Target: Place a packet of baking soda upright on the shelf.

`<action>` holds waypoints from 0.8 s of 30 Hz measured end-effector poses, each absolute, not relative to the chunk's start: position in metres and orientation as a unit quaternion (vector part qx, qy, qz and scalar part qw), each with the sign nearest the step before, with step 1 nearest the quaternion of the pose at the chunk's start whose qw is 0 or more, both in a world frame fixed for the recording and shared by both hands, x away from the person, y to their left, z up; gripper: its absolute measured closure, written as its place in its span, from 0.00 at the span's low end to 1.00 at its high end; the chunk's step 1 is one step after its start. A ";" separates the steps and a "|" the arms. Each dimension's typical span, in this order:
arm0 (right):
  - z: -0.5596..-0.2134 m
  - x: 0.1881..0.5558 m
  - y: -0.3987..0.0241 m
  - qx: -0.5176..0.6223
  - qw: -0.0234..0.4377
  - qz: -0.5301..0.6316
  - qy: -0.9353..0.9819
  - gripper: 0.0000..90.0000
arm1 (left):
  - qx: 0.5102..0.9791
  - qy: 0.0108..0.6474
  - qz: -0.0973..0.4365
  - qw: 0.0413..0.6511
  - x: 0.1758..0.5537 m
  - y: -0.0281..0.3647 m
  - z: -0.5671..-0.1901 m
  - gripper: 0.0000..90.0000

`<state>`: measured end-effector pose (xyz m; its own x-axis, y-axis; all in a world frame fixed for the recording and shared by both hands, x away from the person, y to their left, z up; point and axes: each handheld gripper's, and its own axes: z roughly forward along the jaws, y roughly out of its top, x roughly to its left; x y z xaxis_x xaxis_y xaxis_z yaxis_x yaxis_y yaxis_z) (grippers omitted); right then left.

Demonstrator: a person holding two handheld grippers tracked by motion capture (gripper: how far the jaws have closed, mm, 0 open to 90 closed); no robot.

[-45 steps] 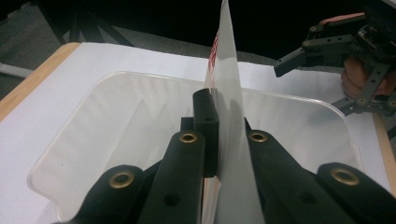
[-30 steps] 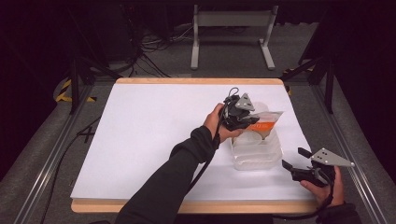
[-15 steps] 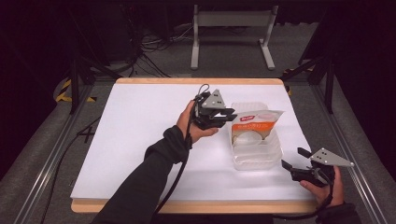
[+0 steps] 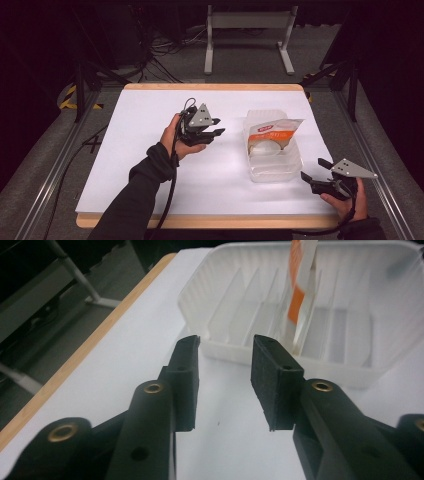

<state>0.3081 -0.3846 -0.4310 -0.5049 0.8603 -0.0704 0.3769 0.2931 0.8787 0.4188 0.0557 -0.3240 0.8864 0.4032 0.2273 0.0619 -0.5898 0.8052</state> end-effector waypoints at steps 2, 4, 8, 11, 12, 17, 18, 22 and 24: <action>-0.431 0.308 -0.385 0.410 0.282 0.430 0.753 0.21 | 0.869 0.139 0.198 0.432 0.418 0.064 -0.328 0.68; -0.431 0.308 -0.385 0.412 0.282 0.430 0.752 0.21 | 0.870 0.146 0.205 0.425 0.416 0.072 -0.332 0.65; -0.431 0.308 -0.385 0.410 0.282 0.429 0.754 0.21 | 0.871 0.158 0.217 0.412 0.411 0.088 -0.341 0.58; -0.431 0.308 -0.384 0.409 0.282 0.428 0.755 0.21 | 0.873 0.161 0.227 0.401 0.407 0.099 -0.345 0.53; -0.431 0.308 -0.384 0.409 0.282 0.428 0.755 0.21 | 0.873 0.161 0.227 0.401 0.407 0.099 -0.345 0.53; -0.431 0.308 -0.383 0.408 0.283 0.425 0.757 0.21 | 0.872 0.169 0.237 0.393 0.401 0.113 -0.351 0.49; -0.431 0.307 -0.382 0.407 0.284 0.425 0.757 0.21 | 0.874 0.171 0.240 0.387 0.399 0.117 -0.353 0.48; -0.431 0.307 -0.382 0.406 0.284 0.425 0.757 0.21 | 0.874 0.176 0.245 0.381 0.395 0.124 -0.357 0.45; -0.430 0.307 -0.382 0.406 0.284 0.424 0.758 0.21 | 0.874 0.182 0.251 0.375 0.393 0.129 -0.359 0.44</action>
